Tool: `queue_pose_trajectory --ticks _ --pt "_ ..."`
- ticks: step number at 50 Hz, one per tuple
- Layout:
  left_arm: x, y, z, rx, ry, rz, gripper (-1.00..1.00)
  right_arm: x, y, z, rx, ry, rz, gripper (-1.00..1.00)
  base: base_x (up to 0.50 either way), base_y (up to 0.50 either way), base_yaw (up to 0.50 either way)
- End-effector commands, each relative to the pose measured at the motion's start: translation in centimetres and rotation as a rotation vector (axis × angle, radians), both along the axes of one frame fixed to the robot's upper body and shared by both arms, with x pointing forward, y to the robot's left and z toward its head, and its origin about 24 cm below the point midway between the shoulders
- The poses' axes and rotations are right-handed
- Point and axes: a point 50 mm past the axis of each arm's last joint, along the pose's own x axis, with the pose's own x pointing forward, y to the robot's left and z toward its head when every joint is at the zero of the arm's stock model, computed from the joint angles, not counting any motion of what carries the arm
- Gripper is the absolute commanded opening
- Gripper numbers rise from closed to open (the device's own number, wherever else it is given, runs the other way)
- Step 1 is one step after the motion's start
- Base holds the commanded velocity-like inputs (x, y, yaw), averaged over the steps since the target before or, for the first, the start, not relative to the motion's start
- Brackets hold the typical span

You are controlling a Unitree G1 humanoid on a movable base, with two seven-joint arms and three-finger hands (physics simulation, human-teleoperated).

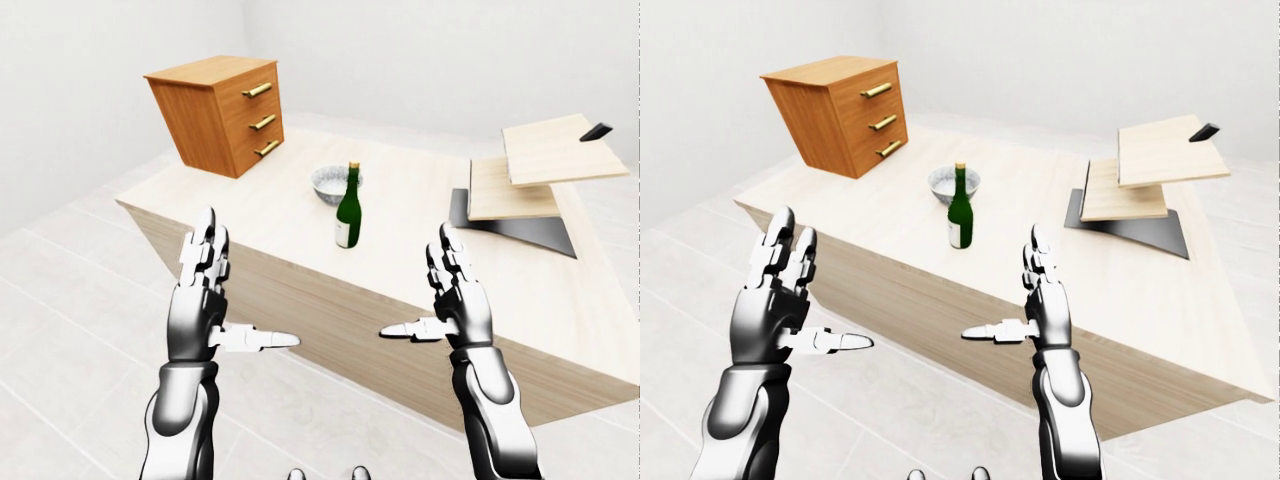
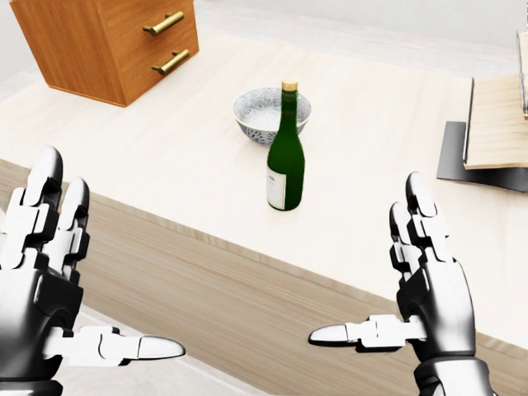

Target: Put the wine bottle on the wine rack.

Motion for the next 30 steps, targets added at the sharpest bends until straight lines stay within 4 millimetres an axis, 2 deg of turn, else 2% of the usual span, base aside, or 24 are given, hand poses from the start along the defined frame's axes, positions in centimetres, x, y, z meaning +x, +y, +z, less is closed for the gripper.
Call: queue_pose_trajectory --ticks 1,12,20,24,30 --pt "0.0 0.0 -0.4 0.004 0.021 -0.005 1.00 0.0 0.2 -0.4 0.006 0.016 0.024 1.00 0.35 -0.39 0.00" --pt "0.1 0.1 -0.4 0.001 0.019 -0.001 1.00 -0.1 0.4 0.2 -0.005 -0.011 0.013 1.00 0.35 -0.37 0.00" --pt "0.3 0.7 -0.1 -0.003 0.005 0.024 1.00 0.4 0.3 0.2 -0.016 -0.009 0.006 1.00 0.04 0.01 0.00" --pt "0.2 1.0 0.2 -0.005 -0.012 0.035 1.00 0.6 0.3 1.5 -0.011 -0.064 0.000 1.00 0.00 0.00 0.00" --pt "0.3 1.3 0.5 0.001 -0.024 0.040 1.00 0.9 0.4 2.2 -0.010 -0.097 0.002 1.00 0.00 0.00 0.00"
